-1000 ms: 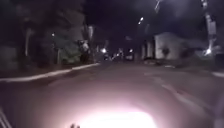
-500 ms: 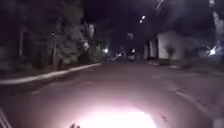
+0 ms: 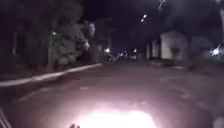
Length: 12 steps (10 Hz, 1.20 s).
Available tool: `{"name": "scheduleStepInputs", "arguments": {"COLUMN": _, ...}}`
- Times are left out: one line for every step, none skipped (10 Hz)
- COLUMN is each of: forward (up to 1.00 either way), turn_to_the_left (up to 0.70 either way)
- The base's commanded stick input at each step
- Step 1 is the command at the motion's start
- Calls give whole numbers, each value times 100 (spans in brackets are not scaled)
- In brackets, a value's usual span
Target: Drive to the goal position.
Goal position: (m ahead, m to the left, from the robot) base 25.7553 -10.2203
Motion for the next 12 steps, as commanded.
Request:
{"name": "scheduleStepInputs", "arguments": {"forward": 100, "turn_to_the_left": -12}}
{"name": "scheduleStepInputs", "arguments": {"forward": 100, "turn_to_the_left": -26}}
{"name": "scheduleStepInputs", "arguments": {"forward": 100, "turn_to_the_left": -27}}
{"name": "scheduleStepInputs", "arguments": {"forward": 100, "turn_to_the_left": -27}}
{"name": "scheduleStepInputs", "arguments": {"forward": 100, "turn_to_the_left": -27}}
{"name": "scheduleStepInputs", "arguments": {"forward": 100, "turn_to_the_left": -3}}
{"name": "scheduleStepInputs", "arguments": {"forward": 100, "turn_to_the_left": 0}}
{"name": "scheduleStepInputs", "arguments": {"forward": 100, "turn_to_the_left": 0}}
{"name": "scheduleStepInputs", "arguments": {"forward": 100, "turn_to_the_left": 0}}
{"name": "scheduleStepInputs", "arguments": {"forward": 100, "turn_to_the_left": 0}}
{"name": "scheduleStepInputs", "arguments": {"forward": 100, "turn_to_the_left": 0}}
{"name": "scheduleStepInputs", "arguments": {"forward": 100, "turn_to_the_left": 0}}
